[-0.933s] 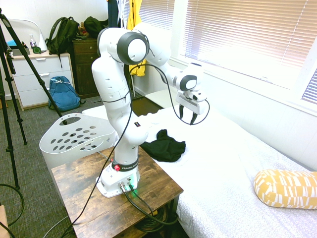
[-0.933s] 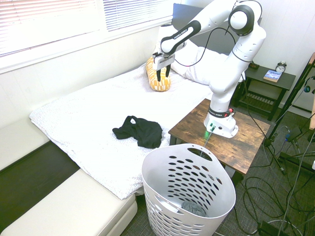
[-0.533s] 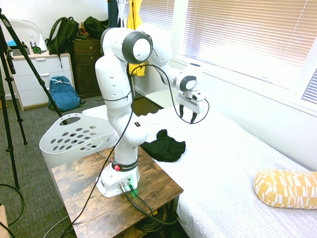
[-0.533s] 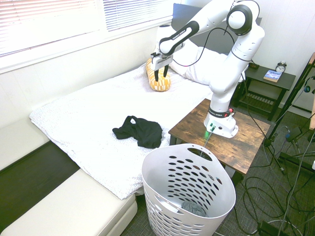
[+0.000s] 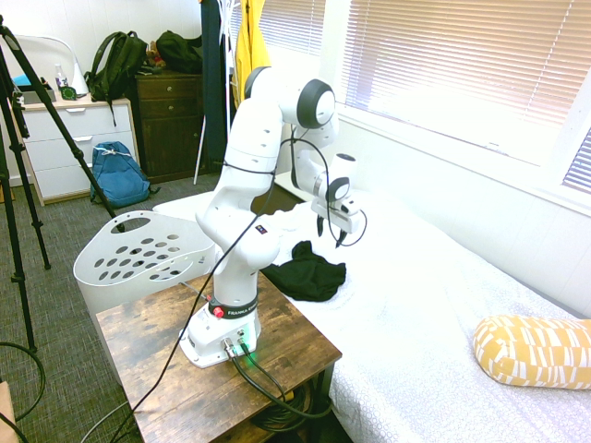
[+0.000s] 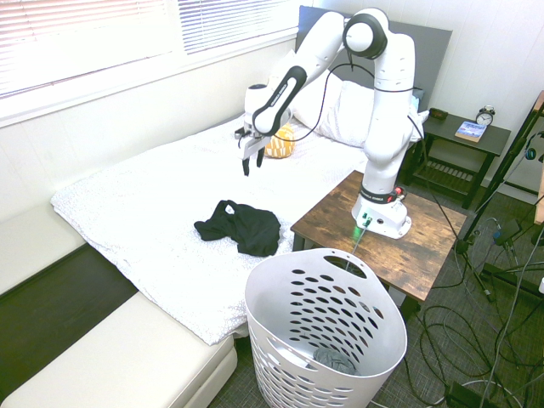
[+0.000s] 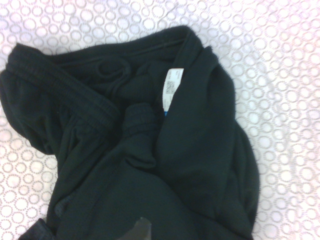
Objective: Put my clothes in the laundry bag
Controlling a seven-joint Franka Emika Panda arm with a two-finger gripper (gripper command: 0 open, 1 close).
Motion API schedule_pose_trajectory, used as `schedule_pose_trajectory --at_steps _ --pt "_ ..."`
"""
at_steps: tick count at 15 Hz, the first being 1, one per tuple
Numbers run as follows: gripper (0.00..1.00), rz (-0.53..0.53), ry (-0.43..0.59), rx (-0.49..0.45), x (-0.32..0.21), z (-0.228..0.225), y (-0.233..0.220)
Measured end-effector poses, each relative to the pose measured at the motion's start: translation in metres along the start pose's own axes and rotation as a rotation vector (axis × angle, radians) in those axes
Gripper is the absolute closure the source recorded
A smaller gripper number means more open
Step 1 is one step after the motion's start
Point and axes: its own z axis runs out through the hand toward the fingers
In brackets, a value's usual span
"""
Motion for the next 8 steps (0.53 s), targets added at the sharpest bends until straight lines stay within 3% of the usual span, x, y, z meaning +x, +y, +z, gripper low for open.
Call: schedule_pose_trajectory --at_steps 3,4,8 --pt "0.0 -0.047 -0.026 -0.011 -0.022 0.085 0.006" --pt "1.0 -0.055 -0.035 -0.011 -0.024 0.105 0.007" --pt "1.0 -0.063 -0.071 -0.015 -0.025 0.167 0.01"
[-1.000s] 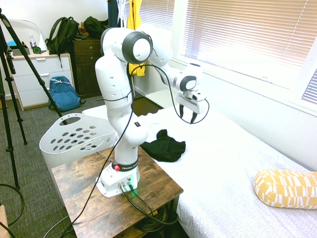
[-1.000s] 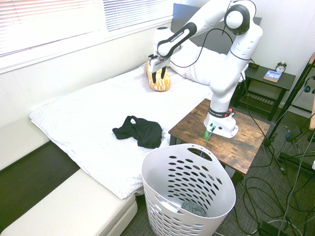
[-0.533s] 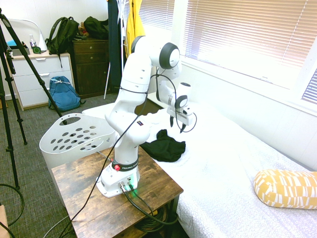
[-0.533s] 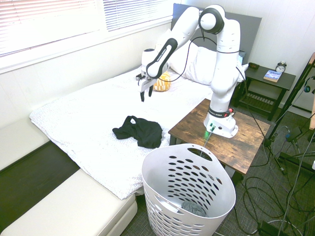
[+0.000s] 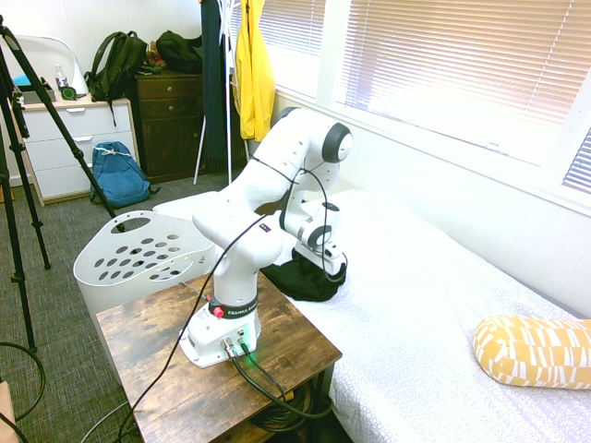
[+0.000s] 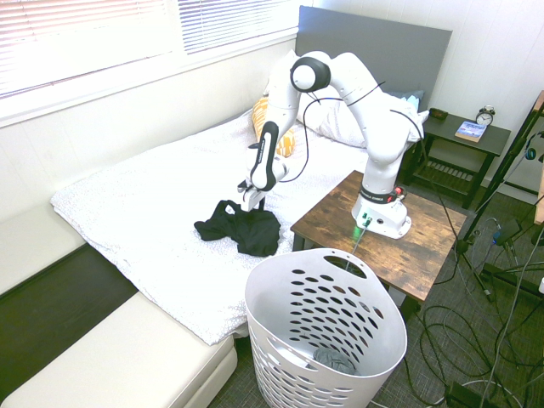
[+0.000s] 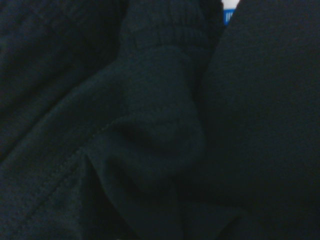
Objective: Put my clothes in the laundry bag
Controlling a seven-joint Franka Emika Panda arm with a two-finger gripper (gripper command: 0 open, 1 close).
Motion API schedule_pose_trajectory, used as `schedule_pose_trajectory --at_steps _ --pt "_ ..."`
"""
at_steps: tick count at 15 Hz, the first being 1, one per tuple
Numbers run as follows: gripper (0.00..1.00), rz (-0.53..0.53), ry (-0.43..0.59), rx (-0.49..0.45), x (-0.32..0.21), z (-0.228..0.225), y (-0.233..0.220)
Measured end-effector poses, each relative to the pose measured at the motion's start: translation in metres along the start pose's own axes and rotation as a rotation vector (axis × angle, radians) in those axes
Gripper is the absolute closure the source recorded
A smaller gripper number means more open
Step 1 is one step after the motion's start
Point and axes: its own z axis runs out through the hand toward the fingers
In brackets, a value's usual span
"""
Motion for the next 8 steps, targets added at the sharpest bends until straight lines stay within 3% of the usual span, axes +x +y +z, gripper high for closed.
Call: schedule_pose_trajectory --at_steps 8 --pt "1.0 -0.001 0.001 0.013 0.0051 0.013 -0.0008"
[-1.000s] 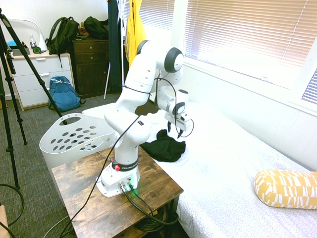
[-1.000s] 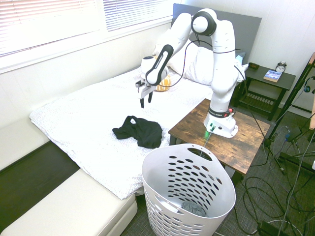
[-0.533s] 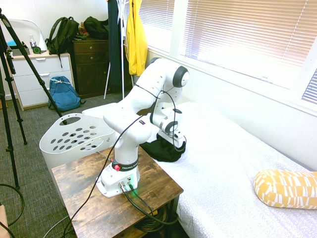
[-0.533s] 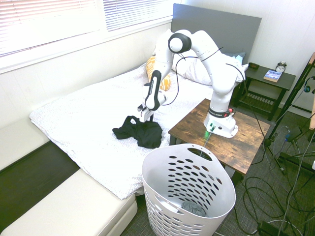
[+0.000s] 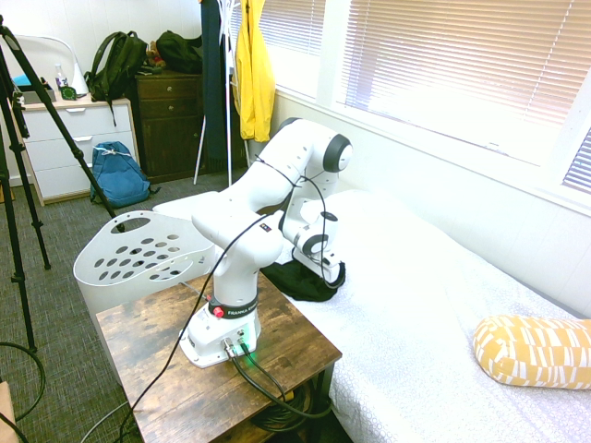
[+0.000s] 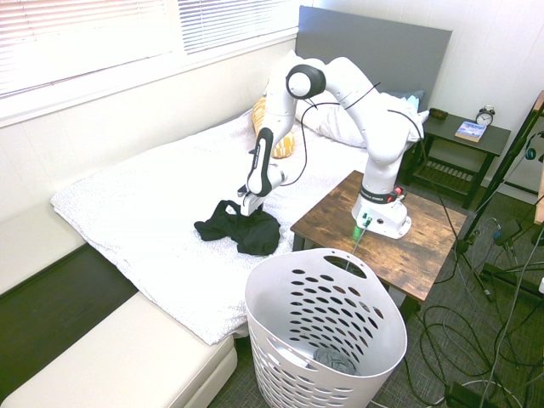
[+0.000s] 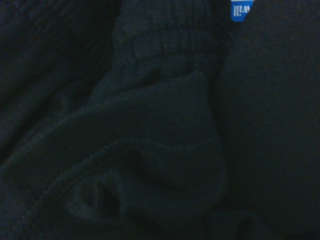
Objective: Put my clothes in the laundry bag
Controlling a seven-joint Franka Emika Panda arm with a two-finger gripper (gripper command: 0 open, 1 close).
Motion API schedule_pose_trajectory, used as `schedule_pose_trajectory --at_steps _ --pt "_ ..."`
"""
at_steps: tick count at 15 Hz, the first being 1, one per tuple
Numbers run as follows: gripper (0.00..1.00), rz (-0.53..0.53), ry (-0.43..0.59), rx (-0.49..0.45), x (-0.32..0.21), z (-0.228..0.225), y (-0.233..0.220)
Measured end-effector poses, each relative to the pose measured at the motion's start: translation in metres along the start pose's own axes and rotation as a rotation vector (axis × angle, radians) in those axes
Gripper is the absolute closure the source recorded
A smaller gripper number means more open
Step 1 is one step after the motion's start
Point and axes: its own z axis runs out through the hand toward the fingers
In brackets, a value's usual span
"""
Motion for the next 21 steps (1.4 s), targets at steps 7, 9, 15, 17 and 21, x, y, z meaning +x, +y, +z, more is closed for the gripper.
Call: schedule_pose_trajectory --at_steps 7,9,15,17,21 --pt "1.0 0.003 -0.006 0.004 0.002 0.002 0.008" --pt "1.0 0.002 -0.002 0.012 0.0 0.002 0.007" --pt "1.0 0.005 0.016 0.034 0.001 -0.025 0.013" --pt "1.0 0.009 0.03 0.051 0.004 -0.047 0.014" --pt "1.0 -0.032 0.065 0.085 0.003 -0.128 -0.015"
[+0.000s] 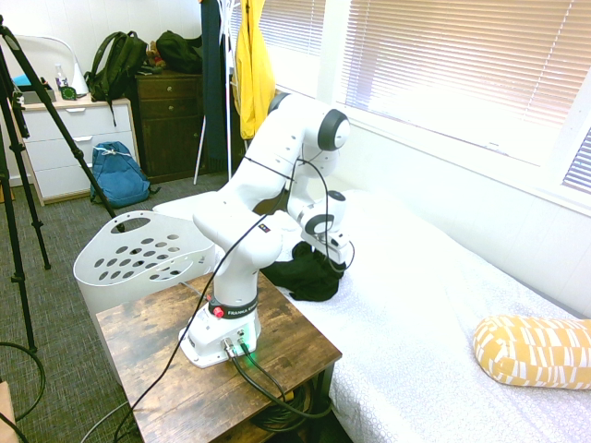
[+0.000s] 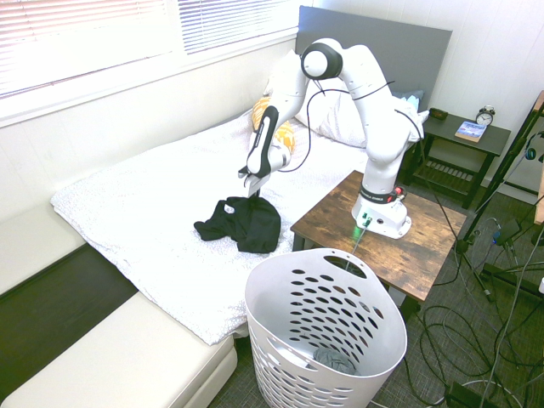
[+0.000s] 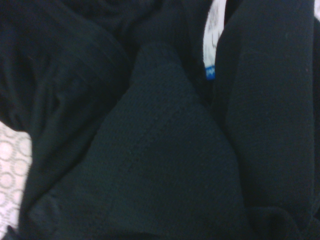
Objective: Put my clothes in the laundry bag
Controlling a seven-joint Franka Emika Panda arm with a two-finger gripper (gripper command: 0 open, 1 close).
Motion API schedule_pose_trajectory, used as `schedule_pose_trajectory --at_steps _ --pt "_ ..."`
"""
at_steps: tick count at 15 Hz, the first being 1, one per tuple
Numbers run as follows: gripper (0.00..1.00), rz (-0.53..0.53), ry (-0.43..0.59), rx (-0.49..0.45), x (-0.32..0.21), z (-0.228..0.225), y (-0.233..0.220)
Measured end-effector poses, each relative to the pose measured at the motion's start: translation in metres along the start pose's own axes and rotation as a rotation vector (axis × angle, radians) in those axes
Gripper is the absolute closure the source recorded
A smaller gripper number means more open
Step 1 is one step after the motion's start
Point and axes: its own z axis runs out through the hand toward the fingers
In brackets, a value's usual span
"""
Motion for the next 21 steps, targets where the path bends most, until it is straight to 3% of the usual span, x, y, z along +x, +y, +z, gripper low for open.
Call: schedule_pose_trajectory --at_steps 5,9,12,16,18,21 --pt "1.0 -0.103 0.046 0.029 -0.041 -0.131 -0.08" --pt "1.0 -0.201 0.08 0.048 -0.105 -0.27 -0.127" --pt "1.0 -0.296 0.122 0.069 -0.198 -0.397 -0.144" --pt "1.0 -0.448 0.192 0.091 -0.374 -0.547 -0.087" --pt "1.0 -0.536 0.223 0.108 -0.47 -0.575 -0.049" --pt "1.0 -0.617 0.18 0.053 -0.558 -0.537 -0.015"
